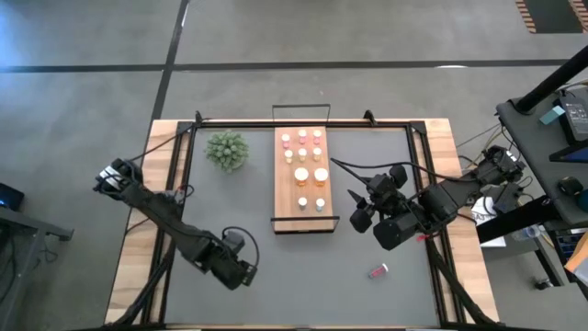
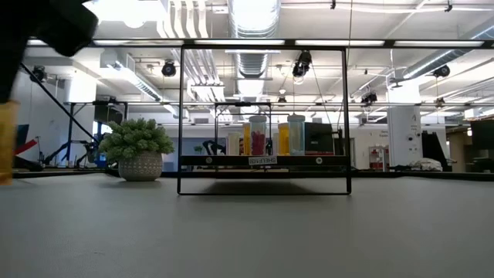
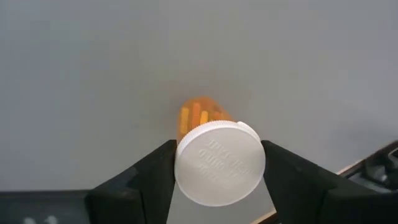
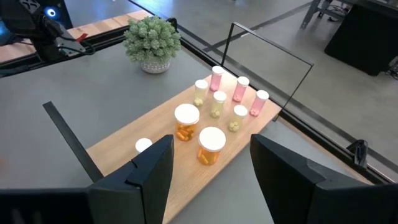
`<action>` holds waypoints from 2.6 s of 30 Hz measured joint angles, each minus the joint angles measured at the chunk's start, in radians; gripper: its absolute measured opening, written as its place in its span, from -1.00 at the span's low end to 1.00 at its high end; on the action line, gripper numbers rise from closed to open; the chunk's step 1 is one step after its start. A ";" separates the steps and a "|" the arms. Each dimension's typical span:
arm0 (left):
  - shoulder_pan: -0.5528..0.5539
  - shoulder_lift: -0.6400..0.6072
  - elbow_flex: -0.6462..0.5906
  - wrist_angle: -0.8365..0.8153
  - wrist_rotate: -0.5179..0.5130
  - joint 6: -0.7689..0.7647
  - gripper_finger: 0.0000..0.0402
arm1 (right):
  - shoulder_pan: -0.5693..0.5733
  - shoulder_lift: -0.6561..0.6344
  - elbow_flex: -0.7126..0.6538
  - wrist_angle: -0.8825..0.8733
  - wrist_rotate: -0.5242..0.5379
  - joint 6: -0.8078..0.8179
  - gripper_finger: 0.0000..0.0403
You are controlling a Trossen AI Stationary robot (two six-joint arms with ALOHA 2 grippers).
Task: Pick and place medicine bottles onto shelf by color
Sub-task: Put the orange pill bottle aligned with the other orange pill bottles on the shelf
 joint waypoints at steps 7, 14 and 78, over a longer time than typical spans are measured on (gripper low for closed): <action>0.106 0.000 0.059 -0.020 0.000 0.107 0.01 | 0.000 0.000 0.000 0.000 0.000 0.000 0.01; 0.216 0.000 0.136 -0.088 0.000 0.245 0.01 | 0.000 0.000 0.000 0.000 0.000 0.000 0.01; 0.878 0.227 0.431 -0.187 0.054 1.417 0.01 | 0.000 0.000 0.000 0.001 0.000 0.000 0.01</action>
